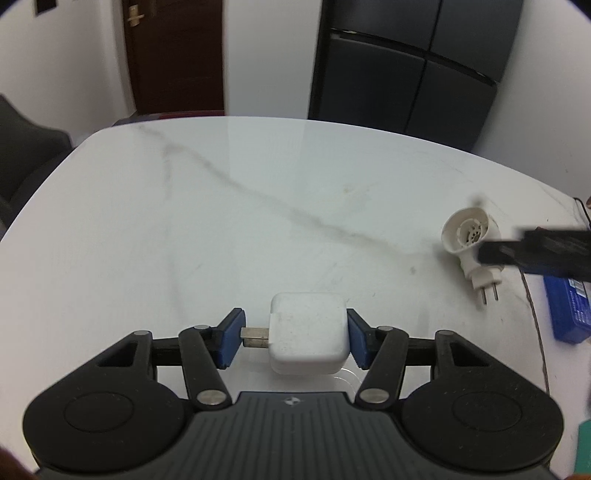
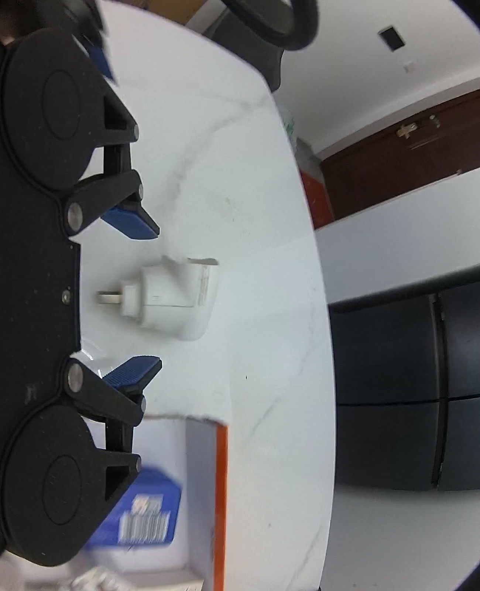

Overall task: Organize rigid objects
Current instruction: 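Grasp the small white charger with the left tool while the right tool grasps the white socket adapter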

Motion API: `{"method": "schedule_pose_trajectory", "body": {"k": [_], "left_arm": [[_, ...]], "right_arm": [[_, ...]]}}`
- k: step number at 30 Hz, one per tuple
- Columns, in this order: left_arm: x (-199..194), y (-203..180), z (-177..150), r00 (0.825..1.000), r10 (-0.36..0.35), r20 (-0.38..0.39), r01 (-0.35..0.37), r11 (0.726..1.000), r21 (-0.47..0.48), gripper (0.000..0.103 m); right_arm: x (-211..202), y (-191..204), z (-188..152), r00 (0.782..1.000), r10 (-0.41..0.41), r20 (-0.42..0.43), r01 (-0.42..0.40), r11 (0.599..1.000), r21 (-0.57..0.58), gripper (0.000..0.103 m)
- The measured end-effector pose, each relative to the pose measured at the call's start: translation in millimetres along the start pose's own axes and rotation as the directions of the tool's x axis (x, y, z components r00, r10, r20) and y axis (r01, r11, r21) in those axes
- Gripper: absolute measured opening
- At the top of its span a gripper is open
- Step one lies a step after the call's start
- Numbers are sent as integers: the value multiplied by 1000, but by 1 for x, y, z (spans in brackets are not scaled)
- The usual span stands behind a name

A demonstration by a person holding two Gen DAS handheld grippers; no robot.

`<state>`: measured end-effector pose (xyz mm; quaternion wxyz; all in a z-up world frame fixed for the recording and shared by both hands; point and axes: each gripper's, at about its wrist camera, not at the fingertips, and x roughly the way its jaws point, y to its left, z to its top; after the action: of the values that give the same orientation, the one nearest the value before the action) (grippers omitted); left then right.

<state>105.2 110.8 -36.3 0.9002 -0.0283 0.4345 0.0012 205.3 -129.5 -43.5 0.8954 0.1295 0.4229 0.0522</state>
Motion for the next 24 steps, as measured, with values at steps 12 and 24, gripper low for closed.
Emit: {"method": "schedule_pose_trajectory", "body": {"k": [12,24], "left_arm": [[-13,16,-3,1000,10,7,-10,999,-48,58],[-34,3,-3,1000,18,8,-18,999,-49,58]], "right_arm": [[52,26,9,999,-40,-13,39,998,-45,80],[-43,53,-43,999,-11,43,18,987,-158,80]]}}
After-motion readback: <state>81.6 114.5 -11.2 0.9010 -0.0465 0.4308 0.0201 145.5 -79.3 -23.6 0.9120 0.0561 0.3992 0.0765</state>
